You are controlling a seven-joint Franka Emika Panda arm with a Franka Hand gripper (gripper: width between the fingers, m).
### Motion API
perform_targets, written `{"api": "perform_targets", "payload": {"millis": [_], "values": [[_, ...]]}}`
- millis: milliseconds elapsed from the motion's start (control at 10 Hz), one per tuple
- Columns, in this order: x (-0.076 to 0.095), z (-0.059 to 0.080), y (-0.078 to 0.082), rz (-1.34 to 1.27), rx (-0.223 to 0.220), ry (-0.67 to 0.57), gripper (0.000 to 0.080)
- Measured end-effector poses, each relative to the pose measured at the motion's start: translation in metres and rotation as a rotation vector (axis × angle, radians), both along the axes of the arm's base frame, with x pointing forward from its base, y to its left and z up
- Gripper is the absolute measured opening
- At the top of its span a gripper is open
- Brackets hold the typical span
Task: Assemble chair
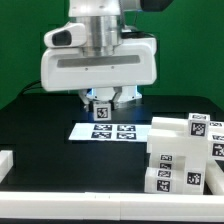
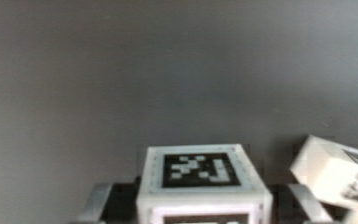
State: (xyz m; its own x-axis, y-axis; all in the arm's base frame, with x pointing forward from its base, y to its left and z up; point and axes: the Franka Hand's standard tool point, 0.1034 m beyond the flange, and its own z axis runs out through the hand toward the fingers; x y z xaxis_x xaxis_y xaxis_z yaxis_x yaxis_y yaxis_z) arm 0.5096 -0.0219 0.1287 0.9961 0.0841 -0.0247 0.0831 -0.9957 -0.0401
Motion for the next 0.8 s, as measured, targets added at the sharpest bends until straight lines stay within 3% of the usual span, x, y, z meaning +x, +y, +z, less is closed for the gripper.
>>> {"api": "perform_targets", "payload": {"millis": [100,300,700,800], "values": [[0.01,0.02,0.026,-0.063,0.001,0.008,0.0282],[0.035,0.04,0.071,-0.17,-0.003,0.024,0.0282],[0.034,0.034,0.073,-0.171,-0.006,0.017,0.0282],[0.032,0.029,0.085,-0.238,-0.01,0.017,0.0282]]}}
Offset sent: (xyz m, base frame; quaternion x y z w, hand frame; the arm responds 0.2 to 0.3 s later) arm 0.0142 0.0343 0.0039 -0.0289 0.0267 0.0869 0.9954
